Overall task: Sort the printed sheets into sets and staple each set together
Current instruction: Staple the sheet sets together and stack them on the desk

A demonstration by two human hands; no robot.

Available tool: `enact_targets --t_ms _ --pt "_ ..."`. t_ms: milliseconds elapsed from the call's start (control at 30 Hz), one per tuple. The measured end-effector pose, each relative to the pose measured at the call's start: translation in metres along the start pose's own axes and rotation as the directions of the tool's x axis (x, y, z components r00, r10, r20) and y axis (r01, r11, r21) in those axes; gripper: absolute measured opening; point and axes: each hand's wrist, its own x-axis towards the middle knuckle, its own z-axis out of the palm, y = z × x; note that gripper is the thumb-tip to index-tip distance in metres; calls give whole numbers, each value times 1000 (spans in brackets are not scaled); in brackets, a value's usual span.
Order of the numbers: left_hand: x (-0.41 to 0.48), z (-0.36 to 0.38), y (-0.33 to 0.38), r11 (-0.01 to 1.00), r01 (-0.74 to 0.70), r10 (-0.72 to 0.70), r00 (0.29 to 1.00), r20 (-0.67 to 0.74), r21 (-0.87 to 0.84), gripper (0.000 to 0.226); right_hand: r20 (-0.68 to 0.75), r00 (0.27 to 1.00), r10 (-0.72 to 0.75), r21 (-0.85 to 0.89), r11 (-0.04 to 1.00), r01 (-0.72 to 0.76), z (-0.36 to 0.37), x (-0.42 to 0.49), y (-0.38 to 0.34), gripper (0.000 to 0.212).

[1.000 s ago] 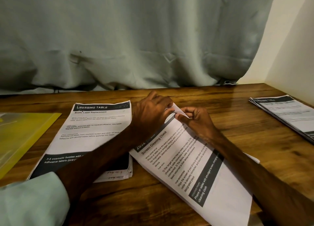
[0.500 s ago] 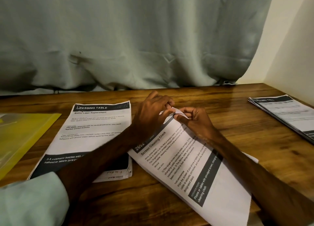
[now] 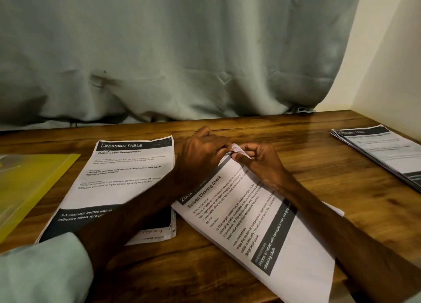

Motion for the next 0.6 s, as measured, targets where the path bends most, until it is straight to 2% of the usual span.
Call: enact_targets --t_ms 233,367,500,600 --pt "-1 -1 3 987 -118 131 985 -114 113 6 7 1000 11 77 997 -12 1 -1 0 10" --pt "-2 2 -1 975 -175 182 982 -41 135 6 15 1000 18 68 998 -19 -1 1 1 10" --pt "2 -2 0 995 -85 83 996 23 59 9 8 1000 19 62 998 -20 -2 0 -1 12" --pt "7 -5 1 990 134 -130 988 88 -38 23 4 1000 -2 44 999 2 -1 -1 -1 13"
